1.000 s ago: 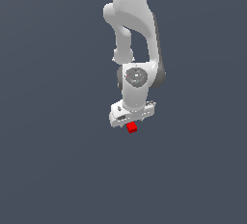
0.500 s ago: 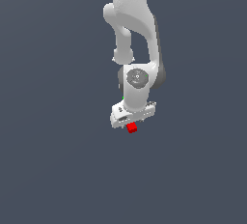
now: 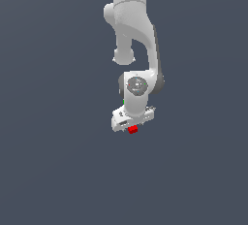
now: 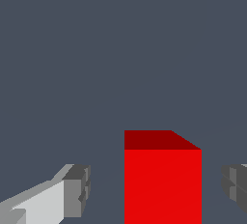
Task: Stack the red cube on top of the green cube.
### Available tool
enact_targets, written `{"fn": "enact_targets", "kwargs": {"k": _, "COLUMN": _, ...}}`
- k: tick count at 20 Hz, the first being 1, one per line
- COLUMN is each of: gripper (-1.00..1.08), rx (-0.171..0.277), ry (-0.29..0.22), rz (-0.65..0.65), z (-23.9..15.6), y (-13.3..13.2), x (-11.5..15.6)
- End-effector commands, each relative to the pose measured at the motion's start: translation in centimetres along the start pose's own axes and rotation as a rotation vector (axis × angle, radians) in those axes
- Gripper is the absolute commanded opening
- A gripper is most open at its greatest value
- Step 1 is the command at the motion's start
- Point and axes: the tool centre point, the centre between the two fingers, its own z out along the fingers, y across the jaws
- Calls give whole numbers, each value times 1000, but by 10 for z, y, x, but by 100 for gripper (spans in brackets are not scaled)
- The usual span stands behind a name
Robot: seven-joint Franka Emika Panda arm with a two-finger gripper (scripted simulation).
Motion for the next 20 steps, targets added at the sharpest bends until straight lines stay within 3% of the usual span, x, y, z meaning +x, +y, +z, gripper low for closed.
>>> {"fn": "enact_targets", "kwargs": {"k": 1, "gripper": 100, "rx": 0, "ry": 0, "rz": 1, "z": 11, "y": 0, "x": 0}}
{"fn": "enact_targets", "kwargs": {"k": 6, "gripper": 100, "rx": 0, "ry": 0, "rz": 1, "z": 17, "y": 1, "x": 1}}
{"fn": "enact_targets", "kwargs": {"k": 7, "gripper": -100, "rx": 0, "ry": 0, "rz": 1, "z": 17, "y": 1, "x": 1}}
{"fn": "enact_targets", "kwargs": {"k": 20, "gripper": -100, "rx": 0, "ry": 0, "rz": 1, "z": 14, "y": 1, "x": 1}}
